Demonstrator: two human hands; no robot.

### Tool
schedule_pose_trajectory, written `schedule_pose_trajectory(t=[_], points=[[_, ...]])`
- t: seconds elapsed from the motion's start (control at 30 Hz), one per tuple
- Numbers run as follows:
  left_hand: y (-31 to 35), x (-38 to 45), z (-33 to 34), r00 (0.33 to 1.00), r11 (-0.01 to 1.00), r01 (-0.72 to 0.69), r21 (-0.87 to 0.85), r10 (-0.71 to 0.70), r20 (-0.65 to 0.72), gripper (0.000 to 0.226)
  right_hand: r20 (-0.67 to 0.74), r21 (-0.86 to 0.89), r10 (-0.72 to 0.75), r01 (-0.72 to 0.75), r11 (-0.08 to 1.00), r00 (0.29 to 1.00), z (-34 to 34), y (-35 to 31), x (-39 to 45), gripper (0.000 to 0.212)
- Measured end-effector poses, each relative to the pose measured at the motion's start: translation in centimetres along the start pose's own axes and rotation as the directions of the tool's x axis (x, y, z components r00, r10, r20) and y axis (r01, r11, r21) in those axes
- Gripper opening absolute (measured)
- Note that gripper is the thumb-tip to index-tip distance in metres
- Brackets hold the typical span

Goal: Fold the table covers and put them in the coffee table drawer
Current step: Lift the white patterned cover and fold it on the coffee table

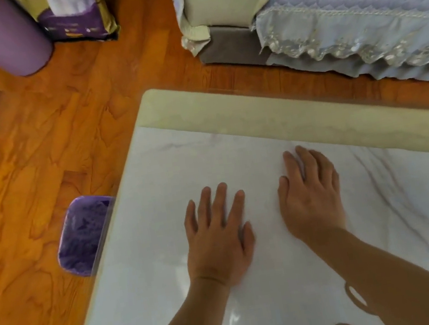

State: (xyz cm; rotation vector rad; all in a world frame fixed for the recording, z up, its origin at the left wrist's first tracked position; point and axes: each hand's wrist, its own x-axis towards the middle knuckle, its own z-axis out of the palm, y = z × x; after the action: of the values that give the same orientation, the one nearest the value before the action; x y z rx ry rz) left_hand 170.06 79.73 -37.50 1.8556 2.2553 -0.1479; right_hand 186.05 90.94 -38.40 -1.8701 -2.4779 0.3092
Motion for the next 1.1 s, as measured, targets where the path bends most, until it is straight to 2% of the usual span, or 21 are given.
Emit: schedule_pose_trajectory(t=[0.17, 0.4, 0.5, 0.57, 0.6, 0.67, 0.73, 0.83, 0.93, 1.0, 1.1], points=[[-0.4, 0.1, 0.0, 0.999, 0.999, -0.024, -0.045, 0.022, -0.032, 0.060, 0.036, -0.009, 0.033, -0.032, 0.999, 0.999, -0.2, -0.6, 0.1, 0.057], [-0.1, -0.1, 0.2, 0.997, 0.999, -0.013, -0.034, 0.011, -0.078, 0.061, -0.030, 0.039, 0.013, -0.012, 0.999, 0.999, 0.2, -0.1, 0.0, 0.053], [0.1, -0.1, 0.0, 0.996, 1.000, -0.011, -0.021, 0.009, -0.083, 0.062, 0.073, 0.022, -0.109, 0.107, 0.994, 0.991, -0.4, 2.3, -0.6, 0.055], [0.1, -0.1, 0.0, 0.996, 1.000, -0.008, -0.027, 0.006, -0.091, 0.063, 0.160, -0.060, -0.161, 0.173, 0.983, 0.974, -1.5, 7.5, -2.1, 0.059], [0.1, -0.2, 0.0, 0.995, 1.000, -0.007, -0.030, 0.004, -0.096, 0.063, 0.166, -0.115, -0.116, 0.136, 0.984, 0.979, -2.3, 11.1, -2.8, 0.061], [0.2, -0.2, 0.0, 0.995, 0.999, 0.000, -0.032, -0.003, -0.095, 0.063, 0.160, -0.191, 0.068, -0.036, 0.981, 0.985, -4.2, 17.3, -3.6, 0.067], [0.4, 0.0, -0.2, 0.996, 1.000, -0.006, -0.030, 0.003, -0.092, 0.063, 0.175, -0.213, 0.171, -0.132, 0.968, 0.970, -5.0, 20.4, -3.8, 0.069], [0.7, -0.4, 0.1, 0.992, 1.000, -0.005, -0.007, 0.004, -0.126, 0.063, 0.157, -0.213, 0.145, -0.110, 0.971, 0.977, -4.7, 20.6, -3.7, 0.069], [2.5, -0.4, -0.7, 0.984, 0.996, 0.067, -0.053, -0.075, -0.163, 0.063, 0.146, -0.194, 0.141, -0.111, 0.975, 0.979, -4.5, 21.0, -3.7, 0.067], [6.9, -0.5, -1.4, 0.979, 0.993, -0.025, -0.111, 0.002, -0.206, 0.059, 0.152, -0.164, 0.124, -0.099, 0.981, 0.981, -4.4, 21.3, -3.7, 0.065], [17.6, -2.7, -0.5, 0.923, 0.905, -0.376, -0.199, 0.346, -0.168, 0.056, 0.116, -0.083, 0.086, -0.077, 0.994, 0.989, -4.1, 21.9, -3.9, 0.060]])
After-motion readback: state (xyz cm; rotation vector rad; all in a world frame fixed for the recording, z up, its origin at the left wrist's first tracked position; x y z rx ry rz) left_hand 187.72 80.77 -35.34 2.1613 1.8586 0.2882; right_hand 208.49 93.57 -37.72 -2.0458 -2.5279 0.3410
